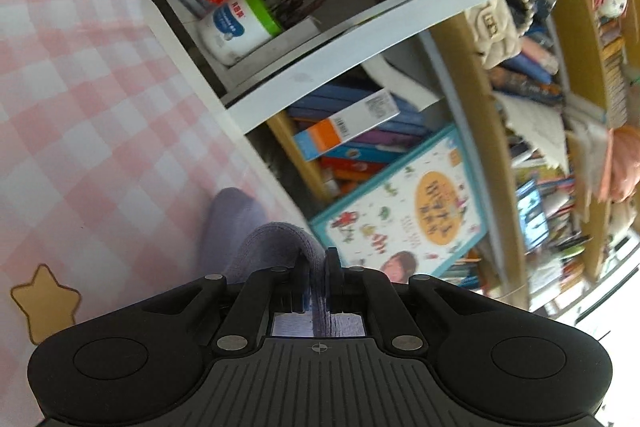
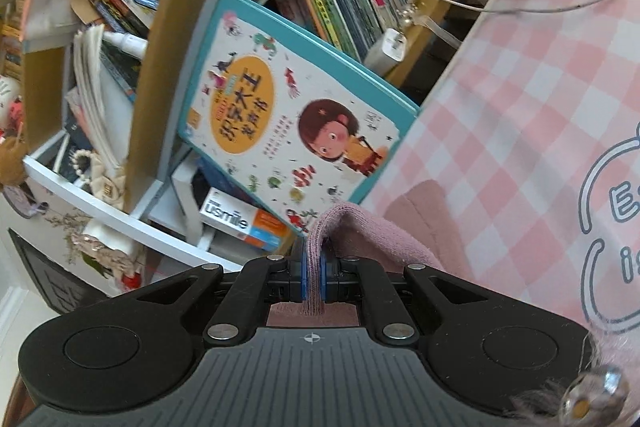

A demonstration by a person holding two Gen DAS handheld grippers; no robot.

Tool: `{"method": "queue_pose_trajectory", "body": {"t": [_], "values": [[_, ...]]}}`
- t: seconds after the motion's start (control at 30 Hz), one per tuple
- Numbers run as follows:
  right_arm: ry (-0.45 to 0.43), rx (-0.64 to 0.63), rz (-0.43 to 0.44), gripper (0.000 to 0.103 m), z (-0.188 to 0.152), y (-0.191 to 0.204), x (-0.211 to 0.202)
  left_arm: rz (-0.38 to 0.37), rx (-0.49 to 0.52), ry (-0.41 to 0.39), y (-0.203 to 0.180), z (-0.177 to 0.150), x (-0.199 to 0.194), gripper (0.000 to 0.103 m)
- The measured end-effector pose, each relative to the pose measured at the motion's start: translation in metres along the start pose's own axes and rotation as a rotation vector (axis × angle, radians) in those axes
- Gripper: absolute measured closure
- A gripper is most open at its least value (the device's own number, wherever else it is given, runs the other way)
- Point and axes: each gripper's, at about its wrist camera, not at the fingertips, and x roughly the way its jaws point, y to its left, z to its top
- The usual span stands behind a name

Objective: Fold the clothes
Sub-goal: 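Lift the hem with both tools and fold it toward the collar, then open both tools and lay the folded hem onto the sweatshirt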

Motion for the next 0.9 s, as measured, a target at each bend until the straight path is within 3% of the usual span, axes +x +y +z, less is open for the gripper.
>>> {"method": "queue_pose_trajectory", "body": {"t": [0.2, 0.27, 0.33, 0.37, 0.47, 0.53, 0.6, 0.73, 0.9], "values": [[0.007, 0.031, -0.036, 0.094, -0.003, -0.017, 0.007, 0.045, 0.06, 0.01, 0.003, -0.003, 0.008, 0.091], [0.011, 0.045, -0.046, 0.094, -0.003, -0.023, 0.008, 0.059, 0.064, 0.011, 0.005, -0.002, 0.008, 0.083], [0.01, 0.051, -0.048, 0.091, -0.004, -0.026, 0.008, 0.065, 0.065, 0.01, 0.008, -0.002, 0.009, 0.065], [0.006, 0.049, -0.05, 0.091, -0.004, -0.026, 0.007, 0.062, 0.077, 0.006, 0.007, -0.001, 0.007, 0.063], [-0.015, 0.03, -0.061, 0.077, -0.003, -0.024, 0.002, 0.054, 0.138, -0.029, 0.003, 0.0, 0.0, 0.053], [-0.044, 0.017, -0.073, 0.062, -0.001, -0.022, -0.003, 0.048, 0.189, -0.073, -0.001, 0.0, -0.007, 0.041], [-0.077, -0.008, -0.087, 0.062, 0.0, -0.019, -0.01, 0.04, 0.229, -0.117, -0.005, 0.001, -0.015, 0.041], [-0.147, -0.171, -0.16, 0.059, 0.0, 0.0, -0.02, -0.001, 0.278, -0.162, -0.012, -0.002, -0.022, 0.04], [-0.154, -0.54, -0.26, 0.057, -0.021, 0.036, -0.017, 0.053, 0.403, -0.158, -0.028, -0.013, -0.017, 0.04]]}}
